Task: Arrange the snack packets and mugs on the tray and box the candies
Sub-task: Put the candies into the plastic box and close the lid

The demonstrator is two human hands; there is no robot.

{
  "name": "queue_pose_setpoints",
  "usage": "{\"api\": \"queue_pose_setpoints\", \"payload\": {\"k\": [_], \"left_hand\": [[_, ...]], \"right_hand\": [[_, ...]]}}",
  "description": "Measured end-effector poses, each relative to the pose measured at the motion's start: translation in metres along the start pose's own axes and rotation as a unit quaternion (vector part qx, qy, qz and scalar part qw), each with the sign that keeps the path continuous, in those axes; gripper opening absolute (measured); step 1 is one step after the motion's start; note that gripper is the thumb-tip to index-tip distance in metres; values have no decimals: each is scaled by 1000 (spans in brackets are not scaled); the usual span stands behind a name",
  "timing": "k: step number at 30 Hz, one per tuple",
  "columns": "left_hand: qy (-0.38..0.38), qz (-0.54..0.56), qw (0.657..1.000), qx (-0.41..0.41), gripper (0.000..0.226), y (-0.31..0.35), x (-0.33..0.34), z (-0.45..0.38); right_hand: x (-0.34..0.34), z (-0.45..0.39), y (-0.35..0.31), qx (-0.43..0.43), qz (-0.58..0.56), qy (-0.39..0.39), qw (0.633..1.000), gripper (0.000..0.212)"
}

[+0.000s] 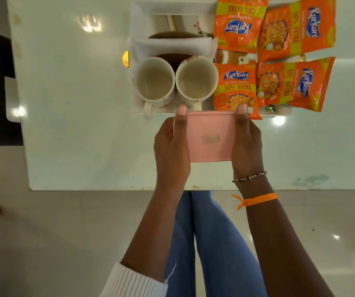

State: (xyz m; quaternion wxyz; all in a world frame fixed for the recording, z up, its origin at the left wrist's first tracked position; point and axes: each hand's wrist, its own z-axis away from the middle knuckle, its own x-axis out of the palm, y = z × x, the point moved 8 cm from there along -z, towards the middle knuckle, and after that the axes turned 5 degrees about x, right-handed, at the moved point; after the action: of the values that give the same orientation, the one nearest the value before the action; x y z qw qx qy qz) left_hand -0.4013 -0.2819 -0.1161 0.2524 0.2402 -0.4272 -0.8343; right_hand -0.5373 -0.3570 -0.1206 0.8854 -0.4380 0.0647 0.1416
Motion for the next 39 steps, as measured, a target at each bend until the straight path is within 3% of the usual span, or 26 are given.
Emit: {"api": "queue_pose_setpoints", "payload": {"k": [4,8,13,18,24,30,34,37,39], "left_hand": [[-17,47,998,23,12,23,0,-14],[-21,62,995,81,16,64,-7,-41],[-8,-2,993,122,22,113,-17,-105],[-40,-194,968,154,30,137,-11,-167],[-75,-310,943,95,29,106,-1,-217],[-97,-344,933,46,14,80,5,-237],[-97,-339,934,53,20,82,7,-235],[-70,-370,921,97,38,85,8,-222],[-17,-400,899,179,46,97,6,-199]], "right_hand": [[3,-13,-28,-21,-21,-28,999,14],[13,-33,-65,-31,-56,-82,995,9],[32,-77,-119,-91,-5,-67,994,19],[57,-127,-150,-144,137,-18,980,29],[82,-171,-135,-129,298,-9,946,33],[86,-187,-107,-86,296,6,951,30],[85,-189,-107,-95,288,1,953,34],[70,-181,-115,-124,289,29,949,33],[59,-163,-123,-176,293,46,939,34]]}}
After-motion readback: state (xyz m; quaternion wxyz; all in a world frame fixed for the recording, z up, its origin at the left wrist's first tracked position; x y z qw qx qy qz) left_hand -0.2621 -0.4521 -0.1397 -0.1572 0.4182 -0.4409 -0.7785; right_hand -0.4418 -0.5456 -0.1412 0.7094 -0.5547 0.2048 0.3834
